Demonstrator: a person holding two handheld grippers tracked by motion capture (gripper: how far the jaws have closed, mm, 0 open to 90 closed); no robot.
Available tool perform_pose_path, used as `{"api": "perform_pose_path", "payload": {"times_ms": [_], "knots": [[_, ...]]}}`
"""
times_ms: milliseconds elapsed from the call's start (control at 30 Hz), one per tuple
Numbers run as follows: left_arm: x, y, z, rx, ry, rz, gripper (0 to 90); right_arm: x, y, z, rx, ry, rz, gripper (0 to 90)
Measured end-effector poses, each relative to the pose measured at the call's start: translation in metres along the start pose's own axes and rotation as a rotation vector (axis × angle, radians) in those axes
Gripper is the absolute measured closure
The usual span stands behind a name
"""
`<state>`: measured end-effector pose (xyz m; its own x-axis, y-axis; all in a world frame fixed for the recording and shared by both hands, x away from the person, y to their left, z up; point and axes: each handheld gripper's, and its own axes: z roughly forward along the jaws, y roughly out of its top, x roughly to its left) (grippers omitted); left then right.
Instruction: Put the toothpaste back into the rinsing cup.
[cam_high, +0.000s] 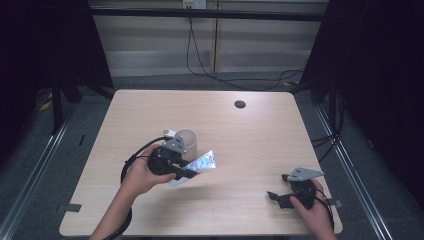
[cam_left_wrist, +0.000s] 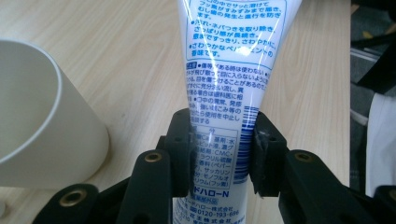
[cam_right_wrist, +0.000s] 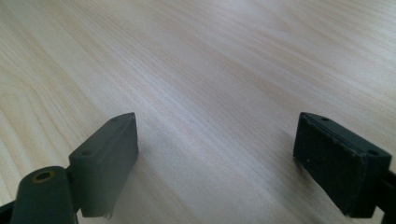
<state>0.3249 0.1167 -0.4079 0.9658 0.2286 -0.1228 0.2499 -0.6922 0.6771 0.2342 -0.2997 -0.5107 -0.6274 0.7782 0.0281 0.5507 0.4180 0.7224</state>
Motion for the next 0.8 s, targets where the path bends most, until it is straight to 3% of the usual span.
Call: {"api": "perform_pose_path", "payload": {"times_ms": [200, 367, 467, 800], "knots": [[0.001, 0.003, -0.009, -0.087, 0.011, -0.034, 65.8, 0.000, 0.000, 0.000, -0.001, 0.000, -0.001, 13.6], [0.002, 0.006, -0.015, -0.137, 0.010, -0.049, 65.8, 0.000, 0.000, 0.000, -0.001, 0.000, -0.001, 13.6], [0.002, 0.006, -0.017, -0.150, 0.026, -0.056, 65.8, 0.000, 0.000, 0.000, -0.001, -0.001, -0.001, 13.5], [0.006, 0.006, -0.025, -0.258, 0.059, -0.090, 65.9, 0.000, 0.000, 0.000, -0.001, 0.000, -0.001, 13.6]]}}
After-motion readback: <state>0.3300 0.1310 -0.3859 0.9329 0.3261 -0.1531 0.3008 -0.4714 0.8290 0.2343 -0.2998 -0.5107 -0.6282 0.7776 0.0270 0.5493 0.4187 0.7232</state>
